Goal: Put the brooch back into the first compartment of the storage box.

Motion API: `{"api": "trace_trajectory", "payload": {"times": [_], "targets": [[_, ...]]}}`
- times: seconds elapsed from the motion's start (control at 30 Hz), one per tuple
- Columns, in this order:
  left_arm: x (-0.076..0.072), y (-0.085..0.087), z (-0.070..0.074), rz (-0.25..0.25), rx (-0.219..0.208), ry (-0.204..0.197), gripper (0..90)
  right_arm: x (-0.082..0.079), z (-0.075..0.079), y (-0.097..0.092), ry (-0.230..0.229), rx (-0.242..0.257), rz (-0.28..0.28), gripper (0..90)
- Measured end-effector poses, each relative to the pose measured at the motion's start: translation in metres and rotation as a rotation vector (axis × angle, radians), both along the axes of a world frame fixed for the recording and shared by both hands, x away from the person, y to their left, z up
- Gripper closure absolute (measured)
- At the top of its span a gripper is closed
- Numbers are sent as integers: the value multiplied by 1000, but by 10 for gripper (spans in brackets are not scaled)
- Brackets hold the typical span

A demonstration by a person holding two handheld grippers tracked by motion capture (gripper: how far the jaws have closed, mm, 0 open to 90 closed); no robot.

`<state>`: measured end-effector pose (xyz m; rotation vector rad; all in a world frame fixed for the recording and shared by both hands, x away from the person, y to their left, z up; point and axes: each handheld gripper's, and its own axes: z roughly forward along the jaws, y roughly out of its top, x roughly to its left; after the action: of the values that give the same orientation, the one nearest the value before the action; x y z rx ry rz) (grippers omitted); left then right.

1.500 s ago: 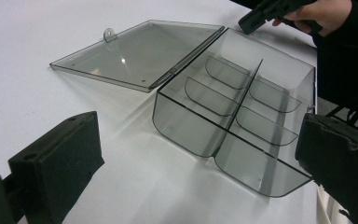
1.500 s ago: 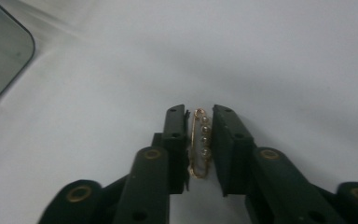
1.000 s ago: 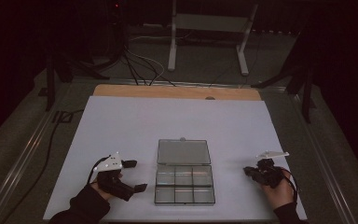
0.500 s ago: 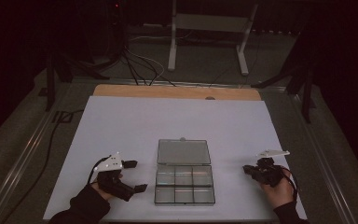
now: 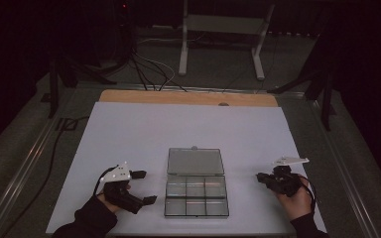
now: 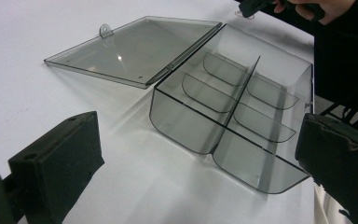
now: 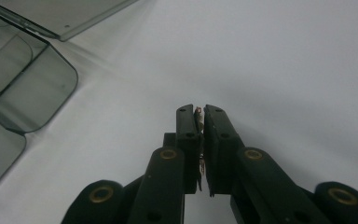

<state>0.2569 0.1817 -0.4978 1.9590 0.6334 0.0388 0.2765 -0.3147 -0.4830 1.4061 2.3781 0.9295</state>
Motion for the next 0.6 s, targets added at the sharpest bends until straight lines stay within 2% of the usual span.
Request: {"api": "trace_trajectory", "payload": {"times": [0.23, 0.6], "targets": [[0, 1, 0, -2, -7, 2, 15, 1, 8, 6, -18, 9, 18, 859], [0, 0, 0, -3, -3, 1, 14, 2, 13, 16, -13, 32, 51, 859]]}}
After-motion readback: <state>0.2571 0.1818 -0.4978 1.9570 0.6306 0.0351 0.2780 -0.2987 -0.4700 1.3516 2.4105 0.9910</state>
